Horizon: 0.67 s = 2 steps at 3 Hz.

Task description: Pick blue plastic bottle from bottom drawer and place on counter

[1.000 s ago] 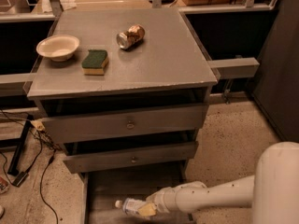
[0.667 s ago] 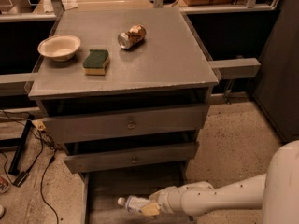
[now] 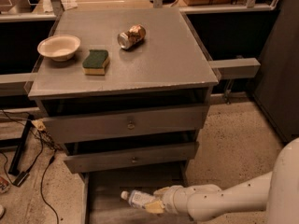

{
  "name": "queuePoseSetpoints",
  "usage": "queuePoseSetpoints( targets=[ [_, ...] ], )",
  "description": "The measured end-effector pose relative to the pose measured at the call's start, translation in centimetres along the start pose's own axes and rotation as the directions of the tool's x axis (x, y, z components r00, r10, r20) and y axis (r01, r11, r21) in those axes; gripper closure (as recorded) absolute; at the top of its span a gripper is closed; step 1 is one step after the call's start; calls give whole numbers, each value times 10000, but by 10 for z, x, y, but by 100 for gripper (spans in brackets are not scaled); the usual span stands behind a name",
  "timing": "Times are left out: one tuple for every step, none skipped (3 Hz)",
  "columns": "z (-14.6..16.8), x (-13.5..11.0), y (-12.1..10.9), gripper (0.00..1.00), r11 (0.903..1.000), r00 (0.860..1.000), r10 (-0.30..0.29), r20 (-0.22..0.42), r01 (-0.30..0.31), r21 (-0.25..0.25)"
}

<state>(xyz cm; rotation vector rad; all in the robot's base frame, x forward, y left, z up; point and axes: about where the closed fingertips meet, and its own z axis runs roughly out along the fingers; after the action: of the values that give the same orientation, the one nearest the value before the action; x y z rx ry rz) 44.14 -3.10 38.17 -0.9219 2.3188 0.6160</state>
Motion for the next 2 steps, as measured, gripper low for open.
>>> queuePoseSetpoints(
  targets=[
    [-16,-8,-20,100,9979,9995,69,316,-90,648],
    [-48,-23,-39,100,9860,9944,296,1014,-457,1606]
  ],
)
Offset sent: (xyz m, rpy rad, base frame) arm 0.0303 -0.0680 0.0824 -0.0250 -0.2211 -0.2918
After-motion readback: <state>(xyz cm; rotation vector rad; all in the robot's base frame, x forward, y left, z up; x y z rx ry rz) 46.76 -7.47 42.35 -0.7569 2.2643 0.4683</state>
